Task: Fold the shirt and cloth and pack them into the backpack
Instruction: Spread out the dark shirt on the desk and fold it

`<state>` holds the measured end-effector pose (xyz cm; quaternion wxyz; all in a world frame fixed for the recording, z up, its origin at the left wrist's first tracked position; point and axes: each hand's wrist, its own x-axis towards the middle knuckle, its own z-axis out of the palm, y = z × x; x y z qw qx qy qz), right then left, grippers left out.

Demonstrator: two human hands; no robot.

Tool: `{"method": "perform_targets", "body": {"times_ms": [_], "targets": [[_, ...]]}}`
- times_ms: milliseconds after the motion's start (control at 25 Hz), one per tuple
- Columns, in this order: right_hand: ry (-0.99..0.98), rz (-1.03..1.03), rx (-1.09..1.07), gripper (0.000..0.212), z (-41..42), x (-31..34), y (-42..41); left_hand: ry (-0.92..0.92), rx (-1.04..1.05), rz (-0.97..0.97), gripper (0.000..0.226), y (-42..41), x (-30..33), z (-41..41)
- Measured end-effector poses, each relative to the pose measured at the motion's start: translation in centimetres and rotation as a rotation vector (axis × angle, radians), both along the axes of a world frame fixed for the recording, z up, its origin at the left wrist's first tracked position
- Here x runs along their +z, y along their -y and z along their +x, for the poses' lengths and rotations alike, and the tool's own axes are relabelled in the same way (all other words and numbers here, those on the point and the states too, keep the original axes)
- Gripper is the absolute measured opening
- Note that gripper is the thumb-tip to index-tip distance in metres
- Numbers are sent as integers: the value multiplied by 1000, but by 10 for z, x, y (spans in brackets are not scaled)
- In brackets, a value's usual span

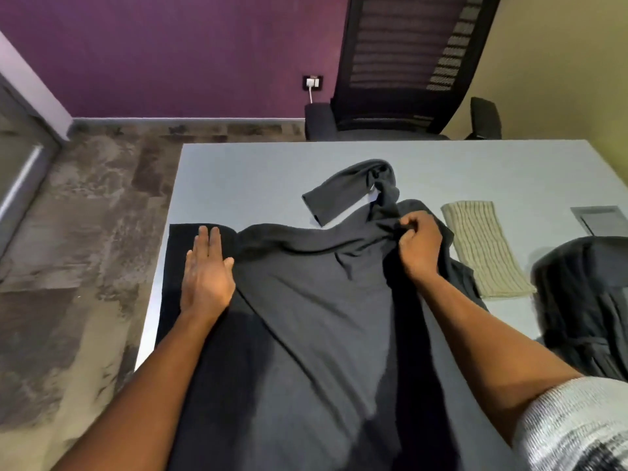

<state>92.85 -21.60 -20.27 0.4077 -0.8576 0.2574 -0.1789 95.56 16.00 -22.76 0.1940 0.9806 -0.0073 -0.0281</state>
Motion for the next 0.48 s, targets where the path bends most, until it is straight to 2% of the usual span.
{"method": "perform_targets", "body": {"times_ms": [80,160,240,480], "targets": [[-71,90,11,33,15,-11,23,-26,-19,-24,65,2,-9,12],[-153,-48,181,35,21,-31,41,-48,-26,15,68,6,-17,17],[-211,-231,289,48,21,-51,57,-9,-9,68,72,10,-23,18],[-338,-456,161,67,15,-56,108,30,22,153,84,6,-33,24]]}}
